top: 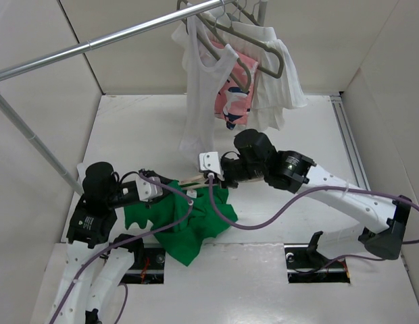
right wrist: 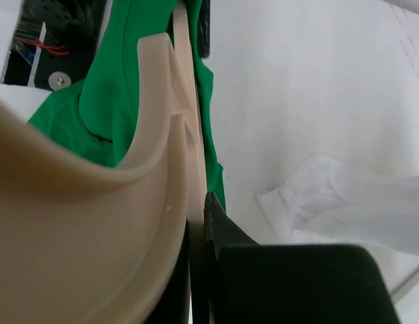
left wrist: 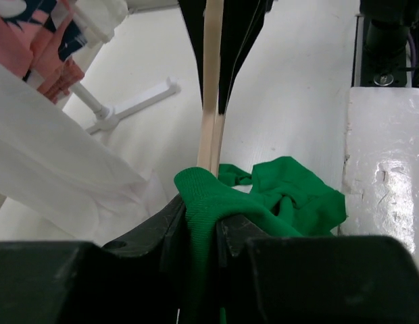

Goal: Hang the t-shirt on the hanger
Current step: Place tshirt on hanger

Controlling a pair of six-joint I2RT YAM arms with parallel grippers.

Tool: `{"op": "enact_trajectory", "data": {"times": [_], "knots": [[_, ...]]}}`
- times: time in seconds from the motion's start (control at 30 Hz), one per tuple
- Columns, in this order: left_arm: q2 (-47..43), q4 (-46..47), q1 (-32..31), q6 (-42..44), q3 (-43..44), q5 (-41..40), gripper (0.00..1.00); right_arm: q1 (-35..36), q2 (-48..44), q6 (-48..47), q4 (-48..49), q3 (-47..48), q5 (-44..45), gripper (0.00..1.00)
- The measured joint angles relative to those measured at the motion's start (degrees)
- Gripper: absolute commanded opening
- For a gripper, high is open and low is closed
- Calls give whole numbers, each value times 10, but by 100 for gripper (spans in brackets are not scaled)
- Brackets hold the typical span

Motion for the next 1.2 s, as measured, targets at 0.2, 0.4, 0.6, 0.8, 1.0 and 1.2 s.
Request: {"op": "enact_trajectory", "data": {"times": [0.2, 0.4, 0.6, 0.8, 1.0, 1.2], "knots": [[10, 17, 0, 14, 0, 49, 22, 18, 31, 12, 37, 0, -13, 0], [70, -68, -1, 135, 14, 46, 24, 22, 52, 18, 40, 0, 3, 0], [78, -117, -4, 218, 24, 21, 39, 23, 53, 19, 38, 0, 14, 0], [75, -134, -4, 255, 24, -4, 14, 23, 53, 22, 39, 0, 17, 0], [76, -129, -4, 262, 24, -14, 0, 27, 53, 24, 33, 0, 16, 0], [63, -122, -4, 241, 21, -19, 0, 28, 52, 25, 36, 0, 16, 0]]}}
